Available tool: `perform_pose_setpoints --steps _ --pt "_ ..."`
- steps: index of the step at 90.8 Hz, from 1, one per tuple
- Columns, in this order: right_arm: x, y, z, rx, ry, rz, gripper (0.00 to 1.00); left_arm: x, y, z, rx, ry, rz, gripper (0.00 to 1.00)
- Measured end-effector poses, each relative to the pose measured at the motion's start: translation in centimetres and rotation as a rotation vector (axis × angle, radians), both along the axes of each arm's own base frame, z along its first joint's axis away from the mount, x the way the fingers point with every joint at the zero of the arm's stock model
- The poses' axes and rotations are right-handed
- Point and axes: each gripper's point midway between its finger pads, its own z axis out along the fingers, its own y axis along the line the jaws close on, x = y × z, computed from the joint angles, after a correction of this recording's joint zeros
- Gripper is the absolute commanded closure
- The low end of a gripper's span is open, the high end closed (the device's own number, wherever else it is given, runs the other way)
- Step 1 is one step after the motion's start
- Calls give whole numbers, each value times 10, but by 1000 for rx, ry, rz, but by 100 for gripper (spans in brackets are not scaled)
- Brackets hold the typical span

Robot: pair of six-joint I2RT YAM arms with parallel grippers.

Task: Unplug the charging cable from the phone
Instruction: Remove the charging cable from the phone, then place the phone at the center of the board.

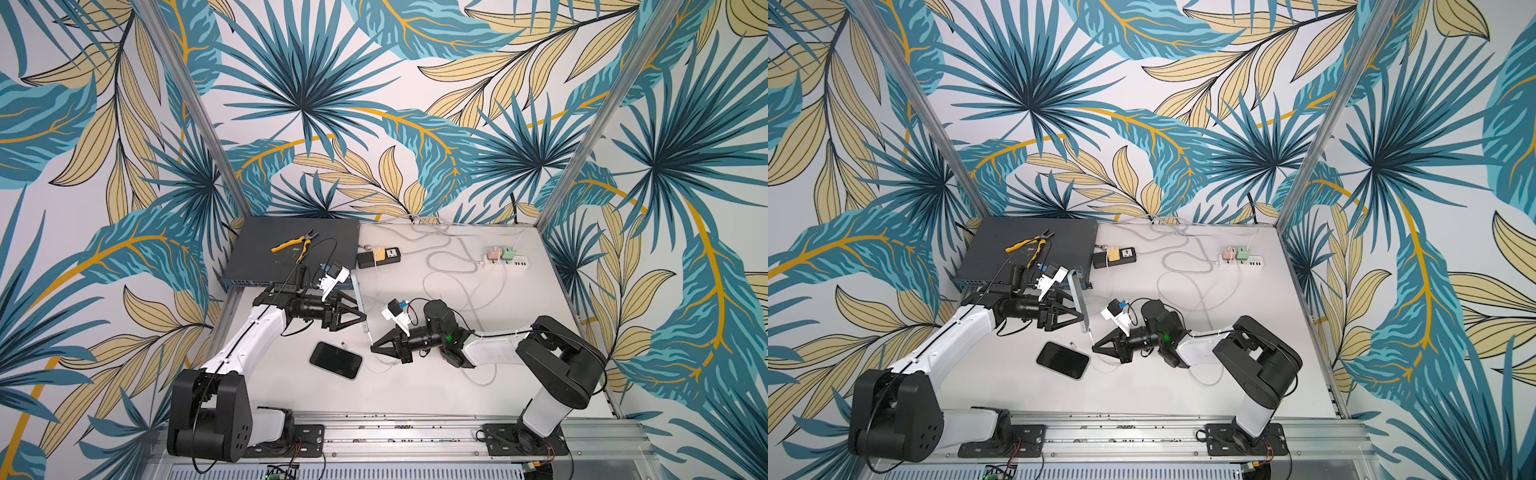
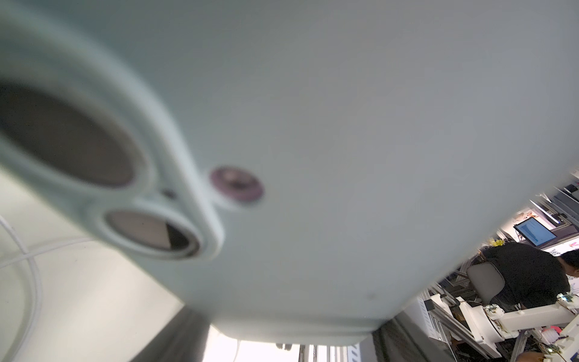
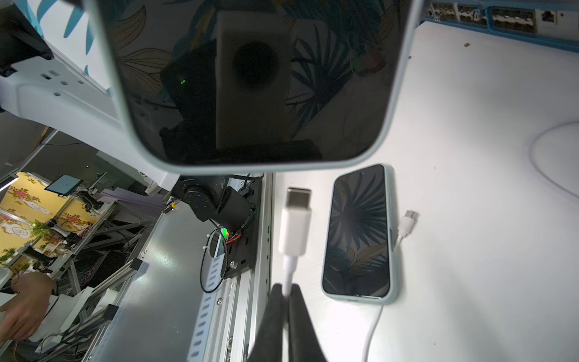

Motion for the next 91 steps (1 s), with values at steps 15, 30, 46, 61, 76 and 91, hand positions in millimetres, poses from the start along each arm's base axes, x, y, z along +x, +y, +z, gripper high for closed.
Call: perform_pose_setpoints --steps 15,30,46,61,76,91 --pt "10 -1 -8 -46 11 -66 50 -1 0 3 -2 -10 0 100" --pt "26 -5 -4 -59 -5 -148 34 -5 1 3 6 -26 -2 100" --pt "51 -12 8 -50 6 -235 27 -7 2 -1 24 -24 1 99" --pt "64 -14 16 -42 24 -273 22 -9 2 -1 31 -20 1 99" --pt "74 -10 27 -45 31 -287 15 -10 3 0 37 -31 6 99" --pt "80 -1 47 -23 41 -280 9 -11 3 3 40 -46 9 99"
